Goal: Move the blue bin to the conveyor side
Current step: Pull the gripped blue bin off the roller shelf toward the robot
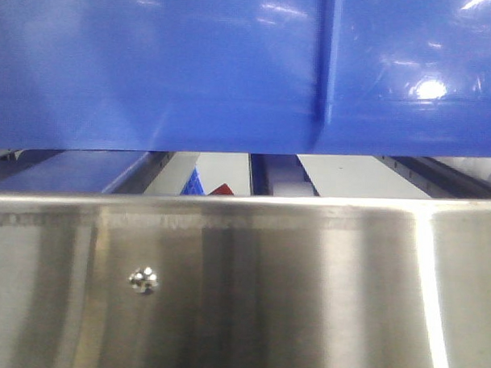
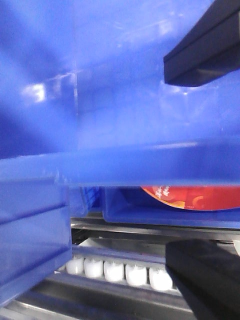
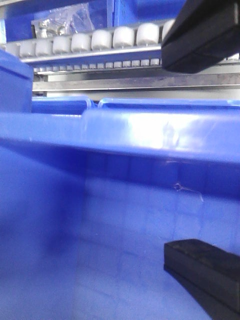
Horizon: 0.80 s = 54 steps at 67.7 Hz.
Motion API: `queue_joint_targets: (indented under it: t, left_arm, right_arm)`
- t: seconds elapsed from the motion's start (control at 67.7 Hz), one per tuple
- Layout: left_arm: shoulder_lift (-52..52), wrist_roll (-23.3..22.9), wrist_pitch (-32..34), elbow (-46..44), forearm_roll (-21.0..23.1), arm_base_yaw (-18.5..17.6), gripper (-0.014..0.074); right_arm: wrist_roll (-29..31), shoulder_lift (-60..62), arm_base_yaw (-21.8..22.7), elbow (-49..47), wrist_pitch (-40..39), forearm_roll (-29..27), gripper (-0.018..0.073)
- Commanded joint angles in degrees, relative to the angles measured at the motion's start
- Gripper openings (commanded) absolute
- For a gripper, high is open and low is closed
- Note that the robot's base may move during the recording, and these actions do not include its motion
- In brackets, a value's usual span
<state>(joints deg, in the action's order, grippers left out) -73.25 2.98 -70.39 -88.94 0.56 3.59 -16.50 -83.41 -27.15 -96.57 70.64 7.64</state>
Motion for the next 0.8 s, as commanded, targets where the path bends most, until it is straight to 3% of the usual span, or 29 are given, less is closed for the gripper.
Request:
queue_joint_targets:
  t: [0.0,0.783]
  left_arm:
    - [-0.91,0.42,0.43,-0.51,1.07,0.03,0.0519]
    - [-5.31,0.52,0.43,-0.51,1.72,0.03,0.0519]
  right_arm:
    - [-0.03,-0.26,0.09,-0.30,-0.68,0.32,0.0559]
    - [-1.04,-4.07,1.37,-0.30,-0.68,-0.55,0.0559]
